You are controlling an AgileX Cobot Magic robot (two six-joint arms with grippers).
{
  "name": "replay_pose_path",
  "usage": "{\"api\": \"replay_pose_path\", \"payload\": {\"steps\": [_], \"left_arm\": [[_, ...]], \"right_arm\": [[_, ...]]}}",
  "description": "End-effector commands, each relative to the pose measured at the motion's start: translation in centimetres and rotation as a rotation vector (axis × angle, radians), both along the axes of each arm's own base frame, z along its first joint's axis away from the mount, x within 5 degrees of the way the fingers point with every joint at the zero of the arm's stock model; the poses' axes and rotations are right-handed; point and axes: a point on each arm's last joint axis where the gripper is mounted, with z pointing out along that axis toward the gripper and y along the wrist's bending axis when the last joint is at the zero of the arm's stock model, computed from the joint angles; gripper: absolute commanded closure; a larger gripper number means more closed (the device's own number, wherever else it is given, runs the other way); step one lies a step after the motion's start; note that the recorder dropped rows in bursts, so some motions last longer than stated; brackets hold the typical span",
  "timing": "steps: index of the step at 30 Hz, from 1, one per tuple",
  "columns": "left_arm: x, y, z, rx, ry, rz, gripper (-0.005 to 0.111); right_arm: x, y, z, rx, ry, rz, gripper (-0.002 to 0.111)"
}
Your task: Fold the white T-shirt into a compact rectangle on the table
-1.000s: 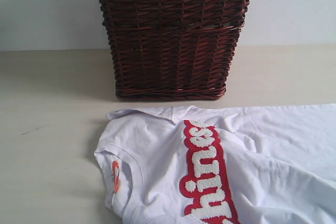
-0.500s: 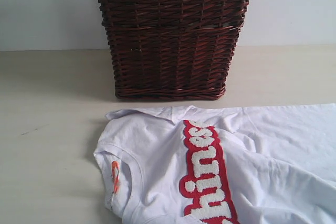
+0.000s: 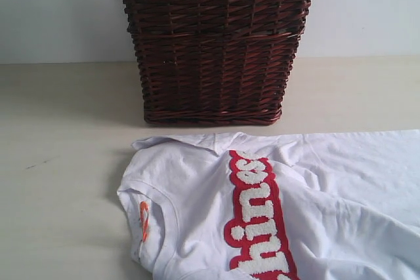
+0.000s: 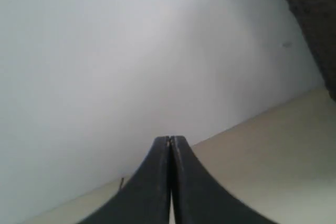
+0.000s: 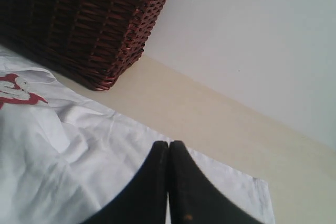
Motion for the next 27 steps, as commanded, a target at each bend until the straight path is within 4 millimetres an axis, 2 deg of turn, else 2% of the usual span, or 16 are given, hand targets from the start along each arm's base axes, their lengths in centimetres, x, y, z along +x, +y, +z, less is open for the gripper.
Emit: {"api": "replay_pose_path", "payload": {"steps": [1, 2, 3, 4, 5, 6, 7, 10, 11, 13, 15, 16, 17, 21, 24, 27], "left_arm": [[6.2, -0.5, 3.4, -0.515, 0.167, 0.030, 0.107], [6.6, -1.0, 3.1, -0.586, 0.234, 0.002, 0.107], [7.2, -2.4, 1.7, -0.690, 0.423, -0.083, 0.107], [7.3, -3.1, 1.0, -0.702, 0.530, -0.137, 0.107], [7.1, -4.7, -1.1, -0.703, 0.799, -0.259, 0.107], [7.0, -5.2, -2.1, -0.694, 0.919, -0.305, 0.107], [6.9, -6.2, -4.1, -0.686, 1.164, -0.390, 0.107], [7.4, -6.8, -8.1, -0.654, 1.461, -0.508, 0.107], [7.5, -6.8, -8.6, -0.632, 1.469, -0.530, 0.107], [9.2, -6.9, -9.0, -0.597, 1.303, -0.564, 0.107], [11.4, -7.0, -8.0, -0.721, 1.053, -0.507, 0.107], [12.1, -7.7, -7.3, -0.810, 0.946, -0.544, 0.106], [12.2, -9.1, -7.3, -0.758, 0.898, -0.656, 0.103], [11.5, -12.3, -10.4, -0.518, 0.995, -0.792, 0.092], [9.8, -14.8, -13.0, -0.163, 1.031, -1.035, 0.073], [8.3, -16.6, -13.7, -0.028, 1.051, -1.176, 0.061]], "right_arm": [[0.0, 0.0, 0.0, 0.005, -0.013, 0.000, 0.108], [0.0, 0.0, 0.0, 0.005, -0.013, 0.000, 0.108], [0.0, 0.0, 0.0, 0.005, -0.013, 0.000, 0.108], [0.0, 0.0, 0.0, 0.005, -0.013, 0.000, 0.108], [0.0, 0.0, 0.0, 0.005, -0.013, 0.000, 0.108], [0.0, 0.0, 0.0, 0.005, -0.013, 0.000, 0.108], [0.0, 0.0, 0.0, 0.005, -0.013, 0.000, 0.108], [0.0, 0.0, 0.0, 0.005, -0.013, 0.000, 0.108], [0.0, 0.0, 0.0, 0.005, -0.013, 0.000, 0.108], [0.0, 0.0, 0.0, 0.005, -0.013, 0.000, 0.108], [0.0, 0.0, 0.0, 0.005, -0.013, 0.000, 0.108], [0.0, 0.0, 0.0, 0.005, -0.013, 0.000, 0.108], [0.0, 0.0, 0.0, 0.005, -0.013, 0.000, 0.108], [0.0, 0.0, 0.0, 0.005, -0.013, 0.000, 0.108], [0.0, 0.0, 0.0, 0.005, -0.013, 0.000, 0.108], [0.0, 0.0, 0.0, 0.005, -0.013, 0.000, 0.108]]}}
